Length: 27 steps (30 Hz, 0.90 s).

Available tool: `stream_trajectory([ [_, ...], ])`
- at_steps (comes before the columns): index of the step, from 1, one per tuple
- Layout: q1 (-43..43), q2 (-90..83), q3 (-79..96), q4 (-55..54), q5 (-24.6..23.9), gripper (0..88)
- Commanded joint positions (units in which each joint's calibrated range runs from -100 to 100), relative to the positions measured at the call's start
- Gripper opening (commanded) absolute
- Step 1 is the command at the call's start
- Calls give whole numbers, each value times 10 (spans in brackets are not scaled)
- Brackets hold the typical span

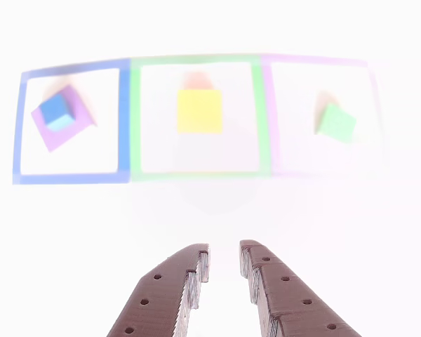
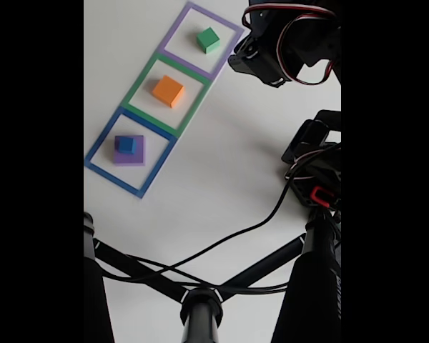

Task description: Tower of hanoi

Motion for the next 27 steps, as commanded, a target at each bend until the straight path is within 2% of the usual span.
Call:
stream_trajectory([
  [1, -53, 5, -25, -1, 2, 1],
  [8, -133, 18, -11, -21, 2, 17],
  [13, -172, 12, 66, -97, 2, 126],
  [19, -191, -44, 285, -322, 2, 265],
  [23, -194, -84, 452, -502, 2, 283],
  [27, -193, -88, 555, -630, 2, 307],
])
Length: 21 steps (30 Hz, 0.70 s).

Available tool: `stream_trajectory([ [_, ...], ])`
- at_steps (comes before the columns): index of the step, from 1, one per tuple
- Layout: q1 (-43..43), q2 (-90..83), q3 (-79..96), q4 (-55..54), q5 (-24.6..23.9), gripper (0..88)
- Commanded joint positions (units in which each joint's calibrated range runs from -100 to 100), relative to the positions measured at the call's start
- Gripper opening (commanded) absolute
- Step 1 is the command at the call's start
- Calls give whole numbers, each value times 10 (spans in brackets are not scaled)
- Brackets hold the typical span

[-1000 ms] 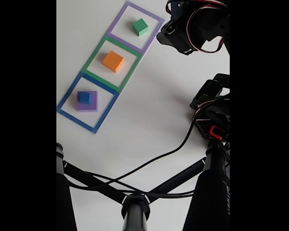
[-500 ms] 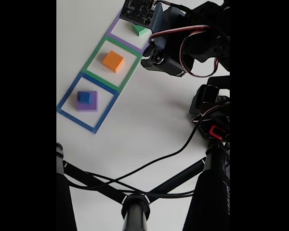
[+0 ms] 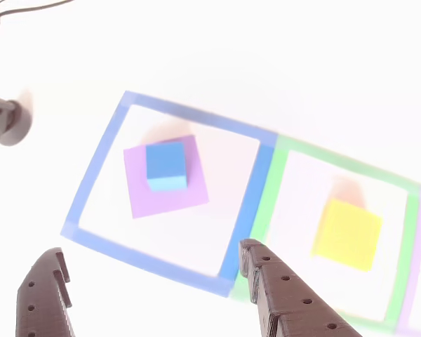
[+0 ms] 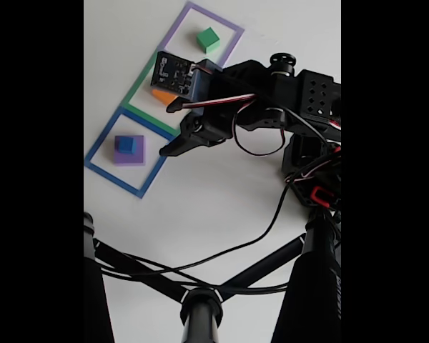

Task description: Tower of hanoi

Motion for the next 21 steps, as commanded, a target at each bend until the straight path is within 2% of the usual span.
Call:
stream_trajectory([
  [1, -3, -21, 93, -157, 0, 316],
  [7, 10, 42, 224, -418, 0, 380],
  [13, 20, 164, 290, -640, 0, 392],
  [21, 13, 343, 292, -853, 0, 387],
])
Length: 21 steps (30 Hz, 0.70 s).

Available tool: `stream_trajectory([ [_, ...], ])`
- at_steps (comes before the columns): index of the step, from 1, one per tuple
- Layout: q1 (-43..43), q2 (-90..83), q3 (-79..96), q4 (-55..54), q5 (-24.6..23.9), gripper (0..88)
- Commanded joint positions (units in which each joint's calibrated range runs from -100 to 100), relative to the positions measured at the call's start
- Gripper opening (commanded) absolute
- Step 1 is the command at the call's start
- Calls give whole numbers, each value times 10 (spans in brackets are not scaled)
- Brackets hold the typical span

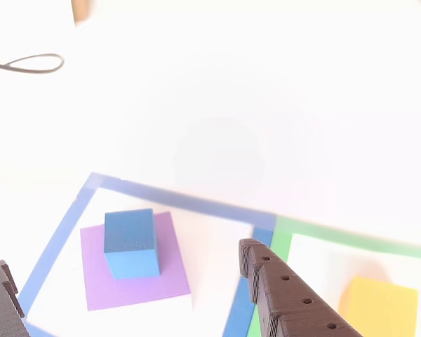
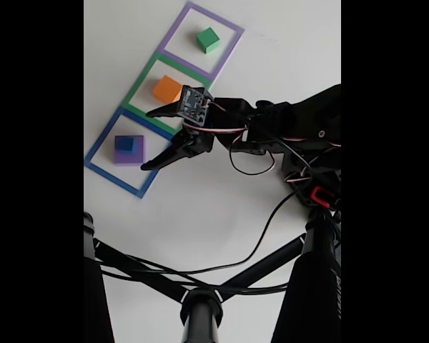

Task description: Tower of hanoi

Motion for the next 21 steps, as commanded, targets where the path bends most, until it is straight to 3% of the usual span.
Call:
stream_trajectory([
  [1, -5, 69, -5, -114, 0, 386],
  [9, -15, 231, -49, -273, 0, 383],
  [21, -28, 381, -165, -333, 0, 379],
])
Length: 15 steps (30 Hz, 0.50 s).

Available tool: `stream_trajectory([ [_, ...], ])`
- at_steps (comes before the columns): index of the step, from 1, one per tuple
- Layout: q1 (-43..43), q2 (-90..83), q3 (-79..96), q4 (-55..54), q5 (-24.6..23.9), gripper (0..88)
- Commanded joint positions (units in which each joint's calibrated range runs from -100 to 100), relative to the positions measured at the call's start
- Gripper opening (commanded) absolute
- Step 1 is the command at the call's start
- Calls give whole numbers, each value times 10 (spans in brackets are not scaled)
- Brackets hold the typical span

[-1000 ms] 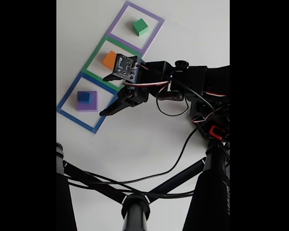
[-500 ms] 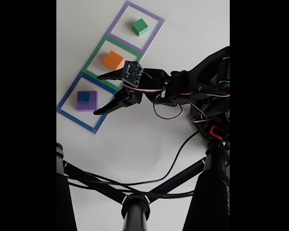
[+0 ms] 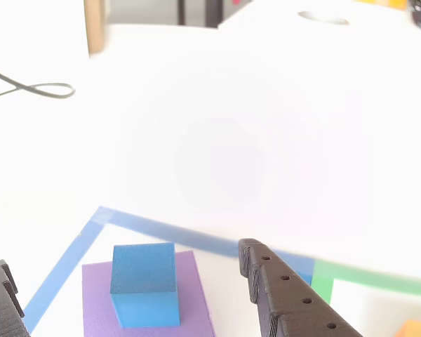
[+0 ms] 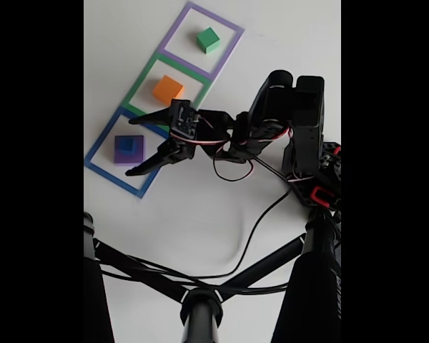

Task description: Tower of hanoi

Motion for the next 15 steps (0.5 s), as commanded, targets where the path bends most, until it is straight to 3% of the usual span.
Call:
stream_trajectory([
  [1, -10, 19, -39, -21, 0, 379],
  [15, -39, 75, -60, -50, 0, 366],
])
